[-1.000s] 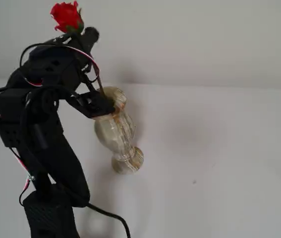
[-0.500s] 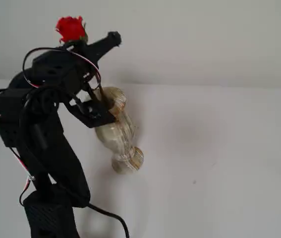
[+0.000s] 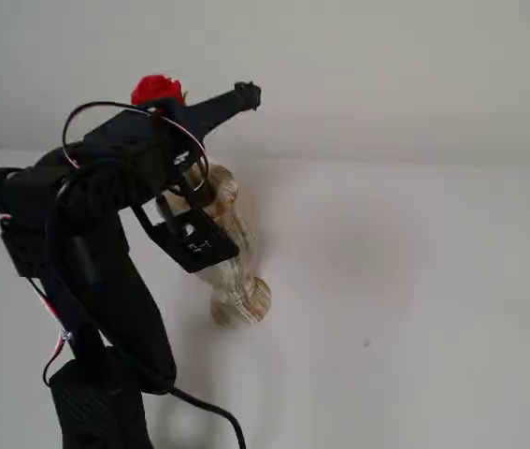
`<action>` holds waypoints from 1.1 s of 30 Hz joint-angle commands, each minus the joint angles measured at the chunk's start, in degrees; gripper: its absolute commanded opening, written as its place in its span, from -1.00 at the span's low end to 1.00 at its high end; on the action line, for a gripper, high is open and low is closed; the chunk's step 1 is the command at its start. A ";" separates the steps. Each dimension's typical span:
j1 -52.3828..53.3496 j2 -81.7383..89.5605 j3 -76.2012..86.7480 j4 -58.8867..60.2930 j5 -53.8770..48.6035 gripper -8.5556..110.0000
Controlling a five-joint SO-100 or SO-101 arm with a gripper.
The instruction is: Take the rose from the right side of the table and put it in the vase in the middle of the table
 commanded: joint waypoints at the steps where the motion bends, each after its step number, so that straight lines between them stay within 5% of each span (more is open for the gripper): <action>1: -1.05 2.99 -1.76 2.20 -5.80 0.15; 10: -0.70 -0.44 -1.85 2.64 -19.78 0.35; 33: -2.29 1.93 -1.85 4.13 -71.10 0.30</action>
